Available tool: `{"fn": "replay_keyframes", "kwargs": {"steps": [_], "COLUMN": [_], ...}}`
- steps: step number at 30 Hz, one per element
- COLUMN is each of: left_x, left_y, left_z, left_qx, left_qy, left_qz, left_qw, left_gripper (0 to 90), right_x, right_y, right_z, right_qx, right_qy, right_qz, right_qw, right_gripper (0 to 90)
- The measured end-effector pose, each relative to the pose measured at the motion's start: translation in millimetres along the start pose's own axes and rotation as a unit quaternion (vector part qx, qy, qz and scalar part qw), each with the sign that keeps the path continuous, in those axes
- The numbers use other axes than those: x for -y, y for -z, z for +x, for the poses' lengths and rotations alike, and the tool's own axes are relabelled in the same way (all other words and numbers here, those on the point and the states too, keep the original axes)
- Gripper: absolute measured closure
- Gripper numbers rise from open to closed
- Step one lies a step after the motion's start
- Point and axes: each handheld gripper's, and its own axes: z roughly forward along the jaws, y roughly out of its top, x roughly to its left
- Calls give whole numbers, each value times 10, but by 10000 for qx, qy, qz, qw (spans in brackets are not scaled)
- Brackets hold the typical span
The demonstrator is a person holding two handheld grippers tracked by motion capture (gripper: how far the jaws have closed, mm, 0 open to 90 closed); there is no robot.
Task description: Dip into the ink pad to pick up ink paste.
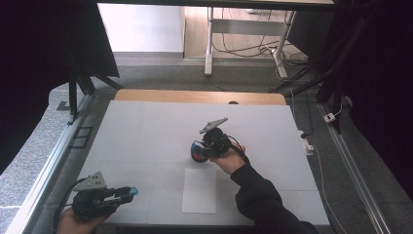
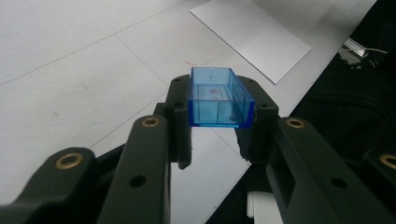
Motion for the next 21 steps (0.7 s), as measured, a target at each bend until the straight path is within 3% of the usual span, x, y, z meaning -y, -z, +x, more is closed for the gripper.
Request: {"fn": "replay_keyframes", "kwargs": {"steps": [21], "left_x": [-4], "left_y": [-2], "left_z": [1], "left_qx": [23], "left_qy": [1], "left_qz": [0], "left_qw": [10000], "left_gripper": [681], "right_x": [57], "right_y": [329], "right_z": [221], "right_qx": [-246], "right_qy": [218], "right_qz": [-310], "right_qw": [9990], "right_gripper": [705]}}
